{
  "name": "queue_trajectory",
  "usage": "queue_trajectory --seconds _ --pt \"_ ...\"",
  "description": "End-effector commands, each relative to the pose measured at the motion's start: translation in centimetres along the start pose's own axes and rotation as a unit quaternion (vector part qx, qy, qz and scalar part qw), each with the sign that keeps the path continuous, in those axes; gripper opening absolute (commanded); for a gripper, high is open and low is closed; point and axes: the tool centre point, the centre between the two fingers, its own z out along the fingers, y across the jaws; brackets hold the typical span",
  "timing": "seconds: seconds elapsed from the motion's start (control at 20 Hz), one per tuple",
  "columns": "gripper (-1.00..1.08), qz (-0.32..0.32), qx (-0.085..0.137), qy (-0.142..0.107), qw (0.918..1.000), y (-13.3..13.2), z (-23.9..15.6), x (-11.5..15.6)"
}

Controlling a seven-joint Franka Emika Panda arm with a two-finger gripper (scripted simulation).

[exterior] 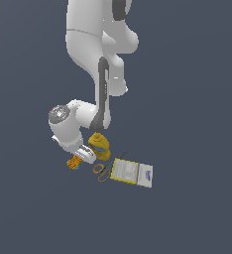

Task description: Pick up a designated object from a clutter of objects.

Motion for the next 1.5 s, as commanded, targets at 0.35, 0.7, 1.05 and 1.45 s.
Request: queue_trajectory --seconds 0.35,0.7,1.05,1.45 --pt "-1.00 0.000 0.000 -0.001 1.0000 -0.2 -0.5 -0.6" --pt "-1.00 0.000 0.000 -0.002 1.0000 -1.1 -2.8 -2.6" --pt "-1.00 0.000 -0.001 -0.003 1.0000 -2.7 -6.8 -6.0" --pt "-1.00 0.000 -0.001 -0.005 1.0000 -4.8 -12.2 -10.5"
